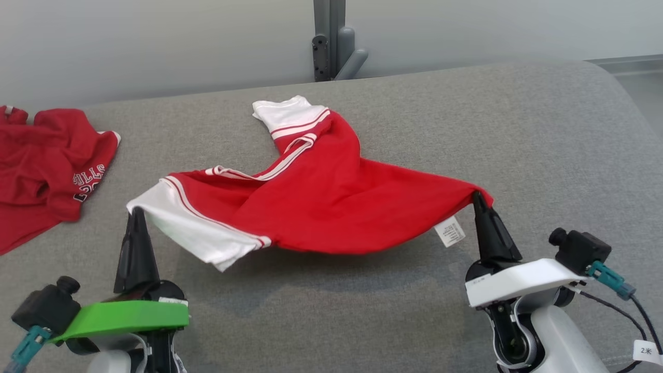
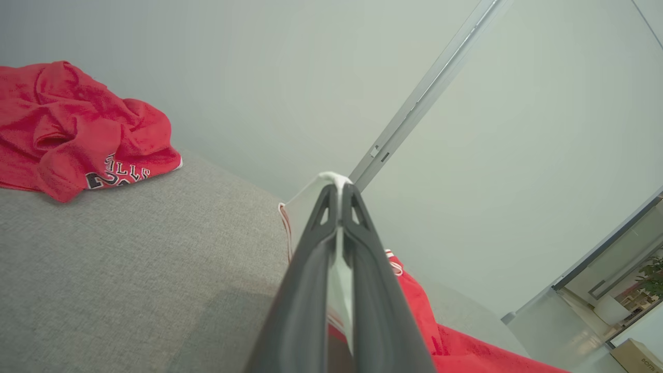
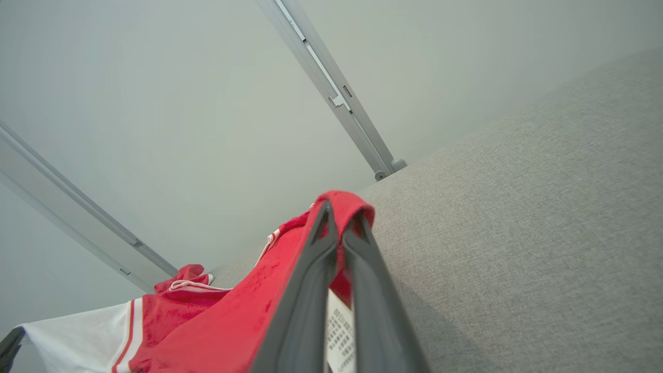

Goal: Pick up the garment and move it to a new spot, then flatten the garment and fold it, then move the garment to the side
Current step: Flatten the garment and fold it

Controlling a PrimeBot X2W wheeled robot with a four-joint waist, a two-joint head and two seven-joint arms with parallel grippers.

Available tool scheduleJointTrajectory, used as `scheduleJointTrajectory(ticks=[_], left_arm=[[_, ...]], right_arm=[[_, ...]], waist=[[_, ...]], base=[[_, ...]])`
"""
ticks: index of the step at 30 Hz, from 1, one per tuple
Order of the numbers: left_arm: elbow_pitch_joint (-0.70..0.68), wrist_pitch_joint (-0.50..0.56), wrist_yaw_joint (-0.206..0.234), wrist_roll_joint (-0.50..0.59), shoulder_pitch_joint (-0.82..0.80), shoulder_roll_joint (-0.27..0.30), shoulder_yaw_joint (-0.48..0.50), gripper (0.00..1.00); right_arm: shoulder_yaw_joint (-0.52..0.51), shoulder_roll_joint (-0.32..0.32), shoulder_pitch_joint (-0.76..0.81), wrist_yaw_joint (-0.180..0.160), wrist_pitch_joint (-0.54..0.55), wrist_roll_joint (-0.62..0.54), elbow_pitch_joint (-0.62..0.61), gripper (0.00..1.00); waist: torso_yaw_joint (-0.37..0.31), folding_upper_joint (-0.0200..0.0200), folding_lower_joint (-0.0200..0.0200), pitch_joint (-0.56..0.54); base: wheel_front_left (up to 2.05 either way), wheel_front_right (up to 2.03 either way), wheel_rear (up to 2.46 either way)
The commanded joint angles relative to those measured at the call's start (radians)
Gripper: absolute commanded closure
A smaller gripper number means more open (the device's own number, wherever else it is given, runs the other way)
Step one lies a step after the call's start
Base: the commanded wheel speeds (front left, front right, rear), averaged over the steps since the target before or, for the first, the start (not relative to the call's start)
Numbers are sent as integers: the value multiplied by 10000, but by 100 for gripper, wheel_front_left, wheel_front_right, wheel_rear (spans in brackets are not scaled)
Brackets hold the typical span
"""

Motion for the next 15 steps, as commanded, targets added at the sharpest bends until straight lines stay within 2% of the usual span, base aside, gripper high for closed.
scheduleJointTrajectory(ticks=[1,6,15], left_arm=[[-567,1,-110,-292,-36,-57,111,100],[-2454,151,-151,-780,-201,-94,271,100],[-6358,618,372,-1139,-78,28,534,100]], right_arm=[[-134,-23,151,-7,2,149,-543,100],[-460,-215,288,-5,77,680,-2194,100],[-1485,-584,707,-3,1041,1198,-5566,100]], waist=[[-324,25,0,-316],[-631,25,0,-513],[-1118,25,0,-648]], base=[[0,0,0],[0,0,0],[0,0,0]])
